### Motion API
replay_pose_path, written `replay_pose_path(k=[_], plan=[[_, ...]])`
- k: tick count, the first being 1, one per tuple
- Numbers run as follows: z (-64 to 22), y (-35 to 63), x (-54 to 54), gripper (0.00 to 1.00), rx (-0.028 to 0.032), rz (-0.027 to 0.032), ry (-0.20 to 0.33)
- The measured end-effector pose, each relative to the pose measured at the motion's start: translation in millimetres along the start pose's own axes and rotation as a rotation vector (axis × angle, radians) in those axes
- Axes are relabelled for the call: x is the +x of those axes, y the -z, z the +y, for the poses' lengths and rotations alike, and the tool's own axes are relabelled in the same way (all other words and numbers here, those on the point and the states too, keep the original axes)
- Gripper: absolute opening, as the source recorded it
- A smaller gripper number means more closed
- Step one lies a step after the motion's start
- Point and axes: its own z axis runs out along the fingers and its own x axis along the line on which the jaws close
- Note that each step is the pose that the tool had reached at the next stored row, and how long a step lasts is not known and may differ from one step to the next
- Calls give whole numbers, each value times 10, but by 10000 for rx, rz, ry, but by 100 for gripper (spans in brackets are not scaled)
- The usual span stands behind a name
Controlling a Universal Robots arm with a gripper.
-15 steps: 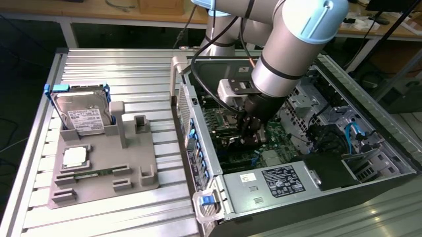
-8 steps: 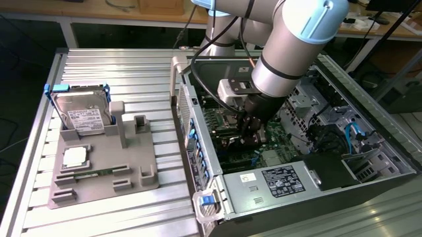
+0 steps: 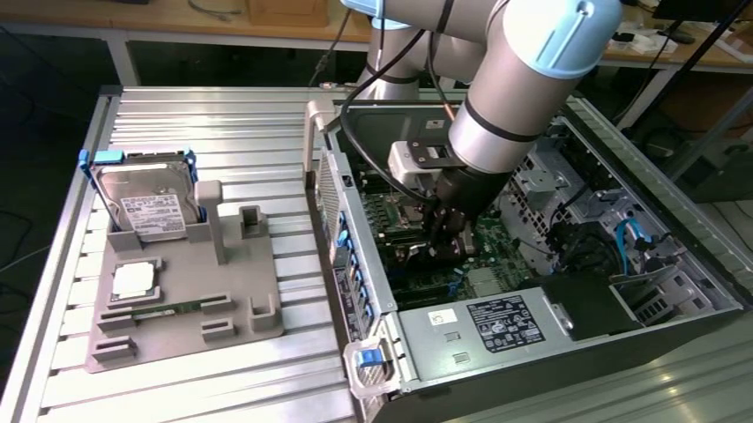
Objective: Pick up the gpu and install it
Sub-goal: 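Insert the gpu into the slot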
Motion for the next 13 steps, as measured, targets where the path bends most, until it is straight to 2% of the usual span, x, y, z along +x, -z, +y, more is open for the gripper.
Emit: replay_pose_path(k=[13], plan=[[-1, -29, -5, 27, -8, 9, 87]])
